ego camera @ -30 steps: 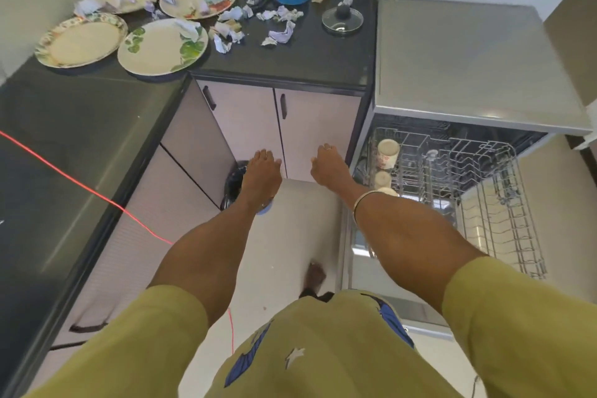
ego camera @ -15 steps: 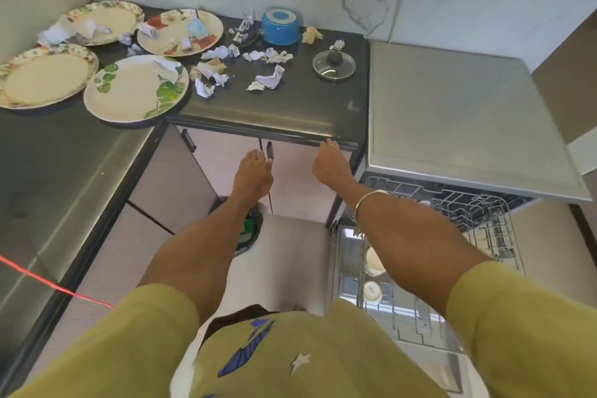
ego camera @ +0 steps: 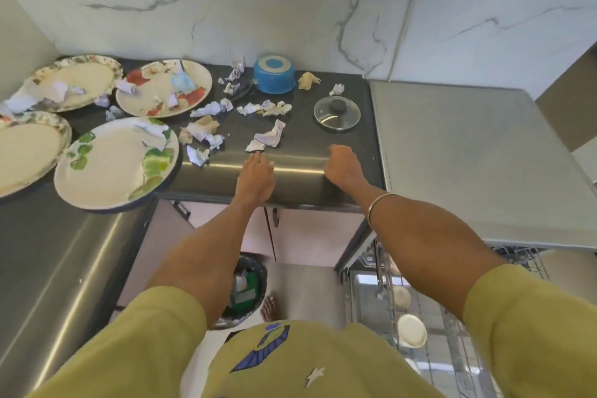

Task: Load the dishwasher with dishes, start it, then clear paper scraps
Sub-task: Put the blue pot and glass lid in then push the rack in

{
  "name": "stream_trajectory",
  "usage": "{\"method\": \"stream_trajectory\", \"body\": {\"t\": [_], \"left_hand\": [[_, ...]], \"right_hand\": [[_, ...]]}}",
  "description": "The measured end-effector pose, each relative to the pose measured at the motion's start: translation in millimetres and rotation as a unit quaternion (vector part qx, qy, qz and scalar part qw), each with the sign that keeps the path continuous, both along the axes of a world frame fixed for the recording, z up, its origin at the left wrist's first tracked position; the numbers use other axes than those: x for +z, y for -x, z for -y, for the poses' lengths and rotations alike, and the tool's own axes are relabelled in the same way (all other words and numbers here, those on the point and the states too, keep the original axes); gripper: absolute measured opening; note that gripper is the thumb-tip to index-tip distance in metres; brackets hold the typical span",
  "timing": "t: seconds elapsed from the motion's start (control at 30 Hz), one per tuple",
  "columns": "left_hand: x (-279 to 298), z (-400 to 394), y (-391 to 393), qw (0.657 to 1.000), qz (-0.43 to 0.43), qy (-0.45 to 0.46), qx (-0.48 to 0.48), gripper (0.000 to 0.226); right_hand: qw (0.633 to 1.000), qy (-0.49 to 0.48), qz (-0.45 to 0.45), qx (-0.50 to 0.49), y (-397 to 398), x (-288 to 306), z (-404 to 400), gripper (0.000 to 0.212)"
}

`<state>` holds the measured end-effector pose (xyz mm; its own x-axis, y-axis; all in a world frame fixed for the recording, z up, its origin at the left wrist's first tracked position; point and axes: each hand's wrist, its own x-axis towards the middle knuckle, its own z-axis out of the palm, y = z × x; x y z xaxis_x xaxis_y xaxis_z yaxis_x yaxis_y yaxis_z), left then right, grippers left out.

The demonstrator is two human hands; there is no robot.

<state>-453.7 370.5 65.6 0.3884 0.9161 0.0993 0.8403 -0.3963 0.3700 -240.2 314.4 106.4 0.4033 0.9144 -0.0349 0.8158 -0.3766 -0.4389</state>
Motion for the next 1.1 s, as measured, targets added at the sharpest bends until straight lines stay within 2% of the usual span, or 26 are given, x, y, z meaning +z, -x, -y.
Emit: {"method": "stream_trajectory", "body": {"t": [0.2, 0.33, 0.47, 0.6, 0.77, 0.93, 1.1], "left_hand": [[12, -84, -6, 1.0, -0.017, 0.008, -0.02, 0.031], [10, -119, -13, 0.998, -0.035, -0.023, -0.04, 0.031], [11, -152, -29, 1.0, -0.017, -0.013, -0.012, 0.038], [15, -186, -42, 1.0, -0.017, -0.02, 0.007, 0.031], [24, -232, -57, 0.997, -0.05, -0.008, 0.054, 0.031], [31, -266, -70, 0.988, -0.043, 0.023, 0.144, 0.029], [27, -288, -78, 0.986, -0.04, 0.034, 0.158, 0.025]], "right_hand": [[0.998, -0.034, -0.036, -0.041, -5, 11, -63, 0.041], [0.997, -0.037, -0.043, -0.055, -17, 6, -88, 0.042], [0.996, -0.028, -0.04, -0.07, -36, 9, -112, 0.044], [0.997, -0.031, -0.034, -0.068, -58, 12, -149, 0.045], [0.999, 0.029, 0.003, -0.041, -87, 6, -192, 0.052], [0.994, 0.104, 0.005, 0.017, -110, 1, -224, 0.041], [0.985, 0.168, -0.032, 0.006, -125, 7, -252, 0.061]]}}
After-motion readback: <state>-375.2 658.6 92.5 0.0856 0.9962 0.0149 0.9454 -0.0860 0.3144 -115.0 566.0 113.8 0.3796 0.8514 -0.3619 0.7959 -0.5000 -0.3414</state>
